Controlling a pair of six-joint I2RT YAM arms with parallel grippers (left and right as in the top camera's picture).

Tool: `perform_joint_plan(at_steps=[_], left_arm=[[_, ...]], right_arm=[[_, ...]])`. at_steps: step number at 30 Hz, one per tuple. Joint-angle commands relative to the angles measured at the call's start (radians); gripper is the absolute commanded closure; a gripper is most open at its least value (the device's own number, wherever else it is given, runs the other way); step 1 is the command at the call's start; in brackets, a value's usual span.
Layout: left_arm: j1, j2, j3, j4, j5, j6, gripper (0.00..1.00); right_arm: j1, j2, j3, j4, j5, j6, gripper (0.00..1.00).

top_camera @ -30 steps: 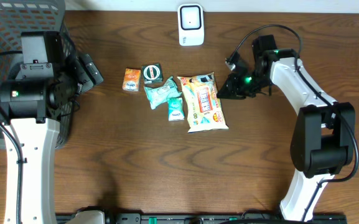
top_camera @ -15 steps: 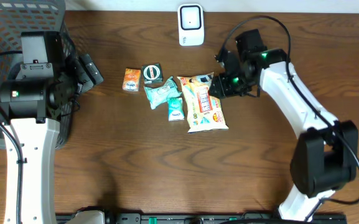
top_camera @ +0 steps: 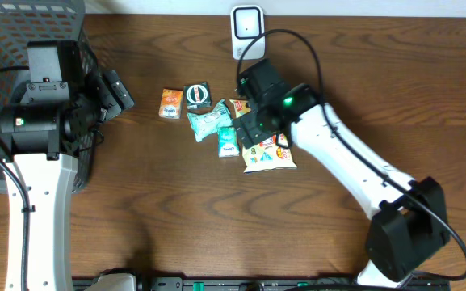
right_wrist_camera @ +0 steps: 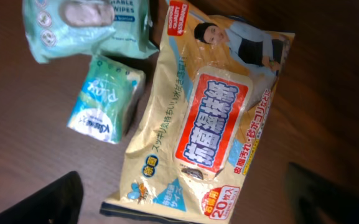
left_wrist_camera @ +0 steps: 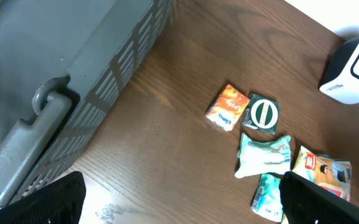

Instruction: Scan the item barcode

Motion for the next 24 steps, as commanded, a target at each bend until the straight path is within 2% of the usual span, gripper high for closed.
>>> perform_joint_plan(at_steps=[1, 24], left_arm=[[0.004, -0.006, 0.000, -0.002, -0.005, -0.009, 0.03], [0.004, -0.006, 0.000, -0.002, -0.005, -0.009, 0.02]], right_arm=[[0.033, 0.041, 0.011, 0.004, 0.149, 0.026, 0.01], [0.095, 0.213, 0.004, 0.016, 0.201, 0.043, 0.01]])
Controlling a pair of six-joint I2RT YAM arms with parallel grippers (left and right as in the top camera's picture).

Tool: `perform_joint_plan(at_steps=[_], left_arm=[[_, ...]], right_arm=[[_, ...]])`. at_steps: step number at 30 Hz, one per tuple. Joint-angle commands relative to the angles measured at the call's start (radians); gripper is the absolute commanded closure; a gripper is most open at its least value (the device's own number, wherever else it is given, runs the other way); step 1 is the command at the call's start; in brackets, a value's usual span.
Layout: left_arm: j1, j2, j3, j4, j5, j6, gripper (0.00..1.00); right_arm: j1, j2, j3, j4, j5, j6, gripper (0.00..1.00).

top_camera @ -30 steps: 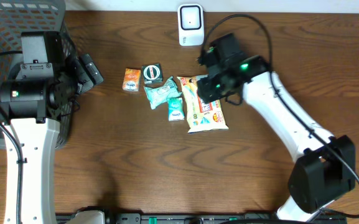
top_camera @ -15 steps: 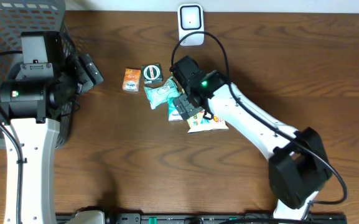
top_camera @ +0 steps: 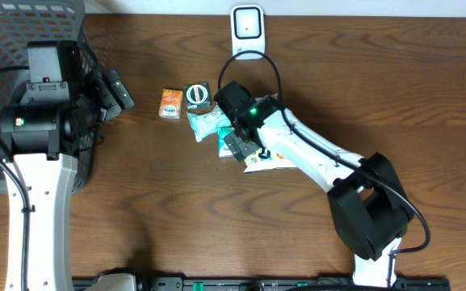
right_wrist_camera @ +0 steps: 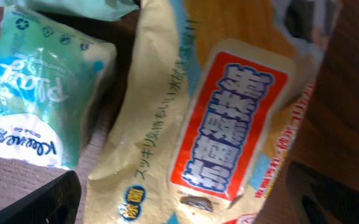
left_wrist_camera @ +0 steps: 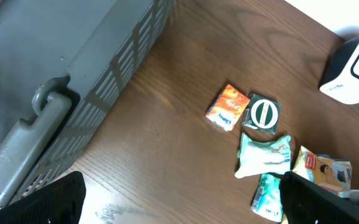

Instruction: Scan the item barcode

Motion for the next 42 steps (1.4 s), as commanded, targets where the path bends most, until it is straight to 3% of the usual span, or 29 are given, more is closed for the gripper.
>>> perform_joint_plan(at_steps=[1, 10, 19, 27, 32, 34, 35, 36, 42], left_arm=[[0.004, -0.006, 0.000, -0.002, -0.006, -0.009, 0.02], [0.004, -0.006, 0.000, -0.002, -0.006, -0.009, 0.02], [0.004, -0.006, 0.000, -0.002, -0.006, -0.009, 0.02], [0.004, -0.006, 0.000, -0.002, -0.006, -0.009, 0.02], [0.004, -0.006, 0.000, -0.002, -0.006, -0.009, 0.02], [0.004, -0.006, 0.000, -0.002, -0.006, -0.009, 0.02], [0.004, -0.006, 0.000, -0.002, -0.006, -0.009, 0.02], [0.004, -0.006, 0.000, -0.002, -0.006, -0.009, 0.02], [0.004, -0.006, 0.000, -0.002, -0.006, -0.009, 0.02]], right_arm=[[0.023, 0.040, 0.003, 0.010, 0.031, 0.012, 0.01], [0.026, 0.161, -0.002, 0.032, 0.278, 0.156, 0.01], [0.016, 0.343, -0.002, 0.044, 0.457, 0.161, 0.01], [-0.055, 0.398, -0.001, 0.063, 0.409, 0.150, 0.09], [-0.150, 0.398, -0.002, 0.078, 0.160, 0.078, 0.43], [-0.191, 0.398, -0.002, 0.078, 0.034, 0.061, 0.68], [-0.211, 0.398, -0.002, 0.077, -0.031, 0.045, 0.94], [-0.235, 0.398, -0.001, 0.077, -0.118, 0.021, 0.99], [-0.329, 0.365, 0.020, 0.031, -0.509, -0.074, 0.99]])
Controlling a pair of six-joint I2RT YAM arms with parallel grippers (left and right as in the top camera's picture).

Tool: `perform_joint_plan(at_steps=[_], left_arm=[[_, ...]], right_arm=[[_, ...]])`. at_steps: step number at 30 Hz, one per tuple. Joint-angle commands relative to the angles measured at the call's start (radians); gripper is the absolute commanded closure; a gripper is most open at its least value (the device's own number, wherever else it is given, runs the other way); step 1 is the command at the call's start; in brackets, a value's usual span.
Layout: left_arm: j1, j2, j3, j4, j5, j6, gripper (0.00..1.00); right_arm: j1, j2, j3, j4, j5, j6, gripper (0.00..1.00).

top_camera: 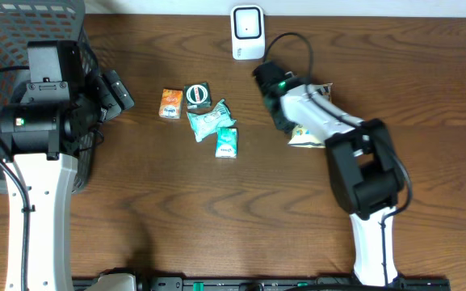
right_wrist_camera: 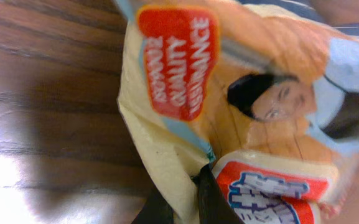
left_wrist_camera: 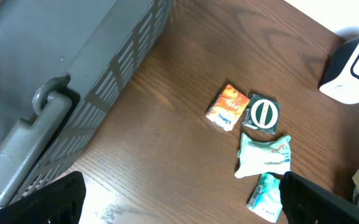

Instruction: Scan the item barcode

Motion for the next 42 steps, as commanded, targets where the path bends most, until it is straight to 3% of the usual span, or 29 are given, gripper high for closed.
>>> perform_joint_plan(at_steps=[1, 5, 12, 19, 31, 35, 42], left_arm=[[0.004, -0.006, 0.000, -0.002, -0.005, -0.009, 0.02], [0.004, -0.006, 0.000, -0.002, -0.005, -0.009, 0.02], [0.004, -0.006, 0.000, -0.002, -0.005, -0.009, 0.02], [0.004, -0.006, 0.000, -0.002, -0.005, -0.009, 0.02], [0.004, -0.006, 0.000, -0.002, -0.005, -0.009, 0.02], [0.004, -0.006, 0.000, -0.002, -0.005, -0.009, 0.02], [0.004, -0.006, 0.000, -0.002, -0.005, -0.009, 0.02]], right_arm=[[-0.064, 0.126, -0.069, -0.037, -0.723, -0.093, 0.99], [-0.123, 0.004, -0.056, -0.049, -1.035, -0.134, 0.99], [-0.218, -0.213, -0.056, -0.068, -1.371, -0.174, 0.99], [-0.289, -0.235, -0.069, -0.177, -1.445, -0.256, 0.99], [-0.407, -0.189, -0.137, -0.153, -1.231, -0.248, 0.98], [-0.386, -0.217, -0.129, -0.172, -1.179, -0.232, 0.80], [-0.306, -0.229, -0.140, -0.185, -0.969, -0.081, 0.04]])
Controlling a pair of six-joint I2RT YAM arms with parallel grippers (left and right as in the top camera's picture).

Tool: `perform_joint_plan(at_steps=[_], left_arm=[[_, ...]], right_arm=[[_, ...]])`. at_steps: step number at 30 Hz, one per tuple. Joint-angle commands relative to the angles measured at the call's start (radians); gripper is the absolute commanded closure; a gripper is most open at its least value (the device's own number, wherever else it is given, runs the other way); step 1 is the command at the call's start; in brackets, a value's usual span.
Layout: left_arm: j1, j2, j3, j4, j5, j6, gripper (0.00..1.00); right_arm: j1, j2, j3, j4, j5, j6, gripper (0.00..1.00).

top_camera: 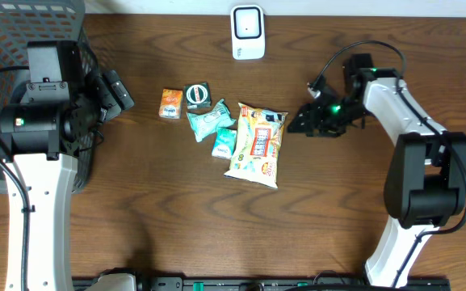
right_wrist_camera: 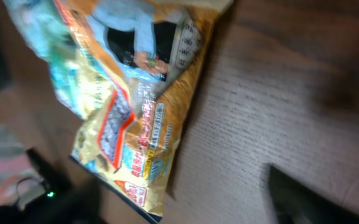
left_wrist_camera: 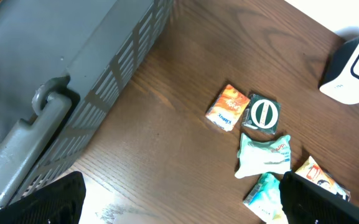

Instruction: Scan the item barcode

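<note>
The yellow wipes pack [top_camera: 255,144] lies flat on the table, long side running front to back; in the right wrist view the pack [right_wrist_camera: 135,106] fills the upper left. My right gripper [top_camera: 297,122] is just right of its far end, open and empty [right_wrist_camera: 188,200]. The white scanner [top_camera: 247,32] stands at the back edge, also seen as the scanner [left_wrist_camera: 353,71]. Beside the basket at the far left, my left gripper [top_camera: 119,90] is open with nothing in it [left_wrist_camera: 182,202].
Left of the yellow pack lie an orange packet [top_camera: 170,103], a round-logo dark packet [top_camera: 198,96], a green wipes pouch [top_camera: 208,120] and a teal tissue pack [top_camera: 224,142]. A grey basket [top_camera: 23,24] fills the back left corner.
The right gripper was shut on the yellow pack, held up right of the scanner. Now the pack lies on the table beside the teal tissue pack and the gripper is open to its right.
The right gripper was open over the yellow pack on the table, then lower around it. Then it held the pack raised near the scanner. Now the pack is back on the table, let go. The left arm has stayed still.
</note>
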Motion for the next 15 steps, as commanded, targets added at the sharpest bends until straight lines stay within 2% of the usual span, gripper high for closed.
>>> perform_joint_plan(at_steps=[1, 6, 12, 15], left_arm=[[0.004, -0.006, 0.000, -0.002, -0.006, -0.009, 0.02], [0.004, -0.006, 0.000, -0.002, -0.006, -0.009, 0.02], [0.004, -0.006, 0.000, -0.002, -0.006, -0.009, 0.02], [0.004, -0.006, 0.000, -0.002, -0.006, -0.009, 0.02]], right_arm=[[0.040, -0.030, -0.012, 0.015, 0.077, 0.092, 0.03], [0.068, -0.029, -0.090, 0.104, -0.014, 0.114, 0.03], [0.070, -0.029, -0.264, 0.344, -0.162, 0.226, 0.20], [0.077, -0.029, -0.357, 0.509, -0.244, 0.310, 0.23]])
